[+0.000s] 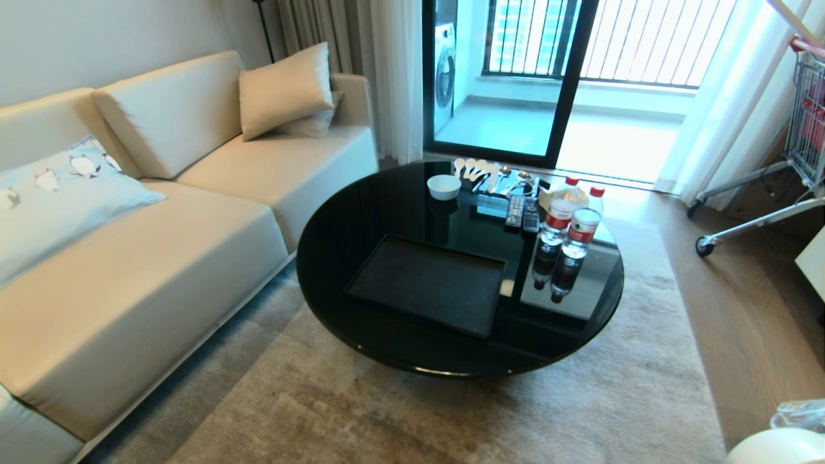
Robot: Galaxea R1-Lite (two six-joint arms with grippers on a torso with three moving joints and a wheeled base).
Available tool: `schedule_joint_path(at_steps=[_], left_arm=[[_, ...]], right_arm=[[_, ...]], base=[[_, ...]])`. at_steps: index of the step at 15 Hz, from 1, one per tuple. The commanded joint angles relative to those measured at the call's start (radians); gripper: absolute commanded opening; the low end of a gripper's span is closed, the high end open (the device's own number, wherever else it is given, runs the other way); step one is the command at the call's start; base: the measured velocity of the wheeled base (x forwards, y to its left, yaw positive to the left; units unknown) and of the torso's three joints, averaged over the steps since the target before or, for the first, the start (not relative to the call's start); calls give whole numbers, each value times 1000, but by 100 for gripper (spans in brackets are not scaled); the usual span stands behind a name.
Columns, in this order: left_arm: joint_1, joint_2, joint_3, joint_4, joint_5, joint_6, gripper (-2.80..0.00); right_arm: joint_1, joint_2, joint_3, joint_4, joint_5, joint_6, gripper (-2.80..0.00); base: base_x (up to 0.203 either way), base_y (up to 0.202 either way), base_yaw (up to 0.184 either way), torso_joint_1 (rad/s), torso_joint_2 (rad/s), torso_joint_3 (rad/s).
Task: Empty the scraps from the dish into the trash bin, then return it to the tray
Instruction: Put the bowl back to the table
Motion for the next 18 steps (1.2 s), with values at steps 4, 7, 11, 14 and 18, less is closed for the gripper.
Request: schedule_joint_path(at_steps=[4, 7, 11, 14, 18], left_arm=[[0, 0, 0, -1, 0, -1, -280], [0, 0, 0, -1, 0, -1, -280], [0, 0, 0, -1, 0, -1, -280], [0, 0, 0, -1, 0, -1, -280], [0, 0, 0, -1, 0, -1, -280]], right_arm=[[0, 1, 0, 0, 1, -1, -280], [0, 1, 0, 0, 1, -1, -280], [0, 1, 0, 0, 1, -1, -280], [0, 1, 0, 0, 1, -1, -280], [0, 1, 0, 0, 1, -1, -280]], base=[[157, 0, -1, 1, 3, 4], [187, 0, 1, 2, 3, 4], [187, 0, 1, 7, 3, 2], [188, 0, 1, 4, 0, 3], [58, 0, 1, 5, 2, 0]])
